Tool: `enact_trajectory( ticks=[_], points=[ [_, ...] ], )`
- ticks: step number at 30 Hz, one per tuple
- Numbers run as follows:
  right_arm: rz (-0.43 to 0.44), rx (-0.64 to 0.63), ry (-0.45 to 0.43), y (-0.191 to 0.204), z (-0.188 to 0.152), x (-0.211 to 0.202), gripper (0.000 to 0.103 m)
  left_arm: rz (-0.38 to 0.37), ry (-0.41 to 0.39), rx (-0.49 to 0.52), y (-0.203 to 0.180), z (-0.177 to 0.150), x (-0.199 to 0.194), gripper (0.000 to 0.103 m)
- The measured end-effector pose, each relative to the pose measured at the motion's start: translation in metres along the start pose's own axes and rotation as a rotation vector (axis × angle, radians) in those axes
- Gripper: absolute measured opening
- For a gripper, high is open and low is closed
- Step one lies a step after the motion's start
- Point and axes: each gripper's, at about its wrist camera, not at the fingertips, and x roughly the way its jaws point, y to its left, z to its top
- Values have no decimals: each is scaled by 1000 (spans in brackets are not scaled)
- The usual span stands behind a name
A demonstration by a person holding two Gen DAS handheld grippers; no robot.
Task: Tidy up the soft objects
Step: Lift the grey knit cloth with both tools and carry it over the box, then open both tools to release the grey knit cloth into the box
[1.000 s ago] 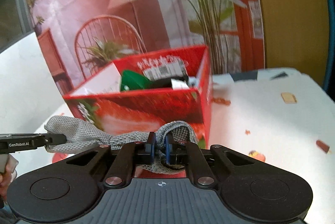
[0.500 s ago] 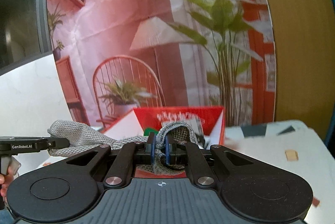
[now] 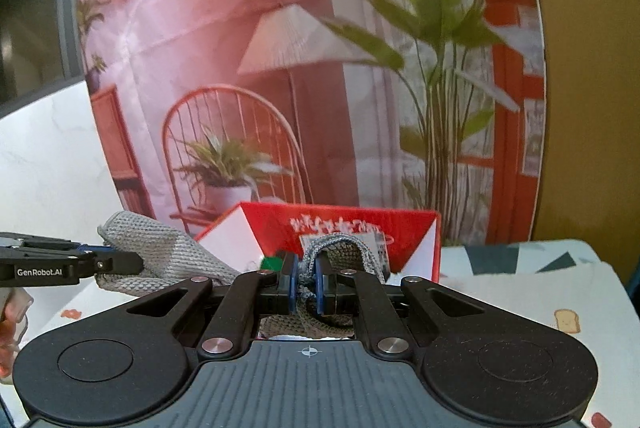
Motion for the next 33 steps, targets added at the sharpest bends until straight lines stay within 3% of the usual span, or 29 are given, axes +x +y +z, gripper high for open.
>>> enact_trajectory(
  ticks=[14,24,26,29,32,33],
  points=[
    [-47,-4,137,-3,-22,59,8,33,125,50,8,-1,60,14],
    [-93,5,128,-16,-31,63,9,67,116,60,17,2,71,18],
    [-110,-1,122,-19,-32,62,12,84,104,69,17,2,71,29],
    [-149,-24,111,-18,-32,59,23,108,65,77,15,4,64,63],
    [-169,-34,90,-19,-34,55,42,105,16,82,13,6,54,82],
    [-172,-35,82,-19,-34,53,55,107,7,84,12,7,52,88]
  ],
)
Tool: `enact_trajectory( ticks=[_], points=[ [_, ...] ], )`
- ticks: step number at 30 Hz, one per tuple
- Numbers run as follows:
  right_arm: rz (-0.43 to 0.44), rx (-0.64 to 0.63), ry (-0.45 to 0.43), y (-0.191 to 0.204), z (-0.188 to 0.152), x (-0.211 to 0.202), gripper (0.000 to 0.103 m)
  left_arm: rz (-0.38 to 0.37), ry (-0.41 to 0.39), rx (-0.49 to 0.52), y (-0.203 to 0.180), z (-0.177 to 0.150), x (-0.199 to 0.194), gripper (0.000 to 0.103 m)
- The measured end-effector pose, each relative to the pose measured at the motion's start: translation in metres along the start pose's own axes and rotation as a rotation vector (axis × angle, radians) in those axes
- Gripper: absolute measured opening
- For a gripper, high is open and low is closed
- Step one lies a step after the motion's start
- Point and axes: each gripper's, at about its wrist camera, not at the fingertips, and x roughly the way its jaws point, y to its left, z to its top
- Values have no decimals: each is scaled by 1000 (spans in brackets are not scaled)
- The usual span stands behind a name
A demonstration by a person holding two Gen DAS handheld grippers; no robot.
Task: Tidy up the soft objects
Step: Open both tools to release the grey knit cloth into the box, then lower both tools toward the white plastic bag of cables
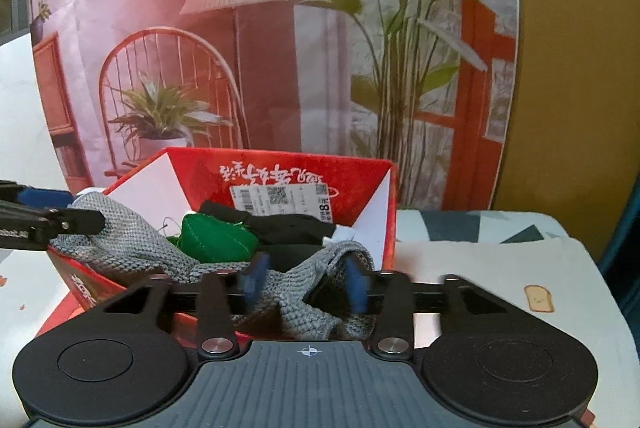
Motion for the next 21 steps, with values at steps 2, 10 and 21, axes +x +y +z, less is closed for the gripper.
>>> enact_trajectory(
  ticks=[2,10,21],
  points=[
    [-7,-10,-26,2,-2,-5,70,5,-17,6,-2,0,-6,96],
    [-20,-53,-80,17,-9,-23,103,14,-20,-6,-3,-13,-29,103],
    [49,-42,-105,42,-48,-56,103,-17,40,-48,11,-74,-59,103]
  ],
)
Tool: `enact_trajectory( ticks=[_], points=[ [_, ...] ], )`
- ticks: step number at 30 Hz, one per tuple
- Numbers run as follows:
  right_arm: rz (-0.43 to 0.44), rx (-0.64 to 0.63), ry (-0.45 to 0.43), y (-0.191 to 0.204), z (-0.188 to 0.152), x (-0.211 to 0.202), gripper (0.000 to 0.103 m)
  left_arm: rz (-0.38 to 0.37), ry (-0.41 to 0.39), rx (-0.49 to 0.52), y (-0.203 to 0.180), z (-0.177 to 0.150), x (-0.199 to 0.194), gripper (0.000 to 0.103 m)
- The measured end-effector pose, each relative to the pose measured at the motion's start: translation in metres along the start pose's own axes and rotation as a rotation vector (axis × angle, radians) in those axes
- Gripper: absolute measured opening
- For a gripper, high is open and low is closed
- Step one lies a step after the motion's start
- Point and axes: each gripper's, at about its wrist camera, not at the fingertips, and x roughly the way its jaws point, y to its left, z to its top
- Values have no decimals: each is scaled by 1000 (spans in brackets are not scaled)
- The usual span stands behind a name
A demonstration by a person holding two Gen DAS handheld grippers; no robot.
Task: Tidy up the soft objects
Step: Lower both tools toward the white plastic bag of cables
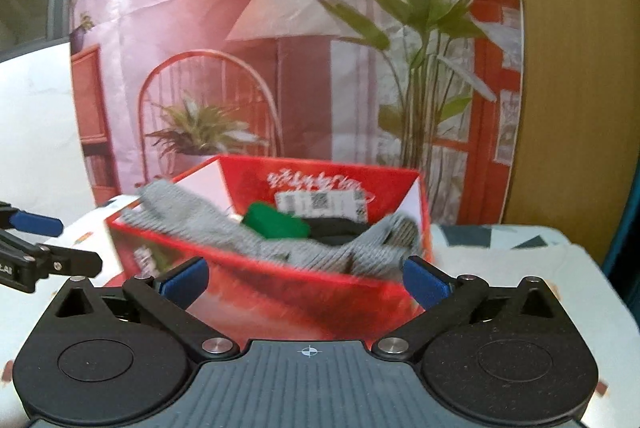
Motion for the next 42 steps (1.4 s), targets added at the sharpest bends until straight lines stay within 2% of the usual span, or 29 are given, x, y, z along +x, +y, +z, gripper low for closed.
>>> enact_trajectory(
  ticks=[4,16,20,30,34,42],
  points=[
    [33,-12,29,12,-15,-6,103,3,30,-35,5,-21,-3,103],
    [101,-55,264,48,-79,18,103,49,151,-122,15,-64,5,103],
    [128,-88,317,57,-96,19,103,58,199,-146,16,-77,11,103],
    [137,-116,353,65,-109,18,103,75,286,-185,17,-94,20,103],
    [136,-110,356,64,-112,18,103,79,282,-180,14,-95,19,103],
    [146,-175,358,73,-115,17,103,87,262,-175,13,-99,17,103]
  ],
)
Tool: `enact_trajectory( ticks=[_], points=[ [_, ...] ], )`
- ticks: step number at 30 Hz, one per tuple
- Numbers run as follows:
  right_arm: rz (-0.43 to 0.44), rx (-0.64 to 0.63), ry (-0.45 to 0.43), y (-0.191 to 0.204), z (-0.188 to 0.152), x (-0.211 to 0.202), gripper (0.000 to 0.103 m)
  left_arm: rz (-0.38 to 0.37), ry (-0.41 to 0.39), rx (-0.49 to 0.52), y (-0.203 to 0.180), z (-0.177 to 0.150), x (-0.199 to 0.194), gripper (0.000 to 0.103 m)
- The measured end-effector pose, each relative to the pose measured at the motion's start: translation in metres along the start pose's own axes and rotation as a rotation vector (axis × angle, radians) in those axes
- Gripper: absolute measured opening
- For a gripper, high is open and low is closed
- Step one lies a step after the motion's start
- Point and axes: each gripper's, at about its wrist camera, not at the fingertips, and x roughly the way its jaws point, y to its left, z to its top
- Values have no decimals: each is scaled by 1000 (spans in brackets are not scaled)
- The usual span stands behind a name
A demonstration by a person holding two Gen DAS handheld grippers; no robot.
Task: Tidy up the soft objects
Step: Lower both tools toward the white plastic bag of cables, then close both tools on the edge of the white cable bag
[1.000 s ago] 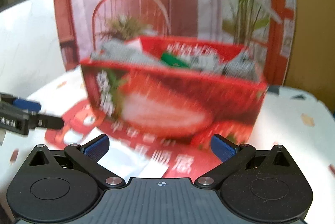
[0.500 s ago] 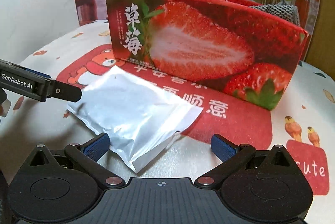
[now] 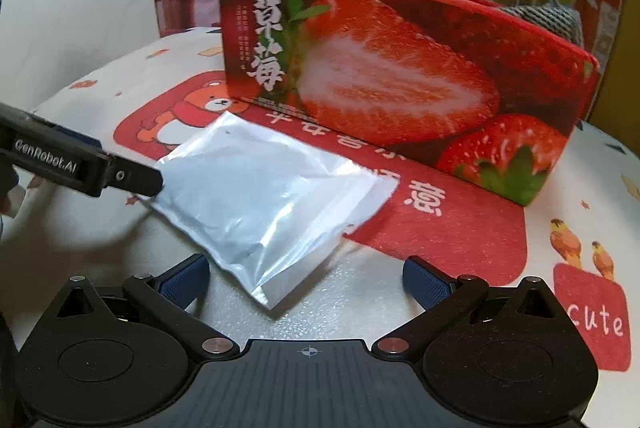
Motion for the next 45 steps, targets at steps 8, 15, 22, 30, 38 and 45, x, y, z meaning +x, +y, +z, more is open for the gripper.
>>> enact_trajectory(
  ticks=[8,15,22,30,38,45],
  points=[
    [-6,-28,27,1,13,9,103,-23,-12,-19,5,-1,-2,103],
    [-49,-40,34,-3,33,27,102,-91,-46,-74,17,6,-7,101],
    [-62,-64,24,-11,56,42,102,-125,-118,-22,19,17,-16,88],
    [-12,-15,-65,-24,70,21,93,-183,-166,34,17,30,-19,79],
    [38,103,-141,-46,90,7,76,-197,-200,149,-4,48,-3,77],
    [52,153,-155,-55,90,10,75,-241,-225,145,-11,69,24,70]
  ],
)
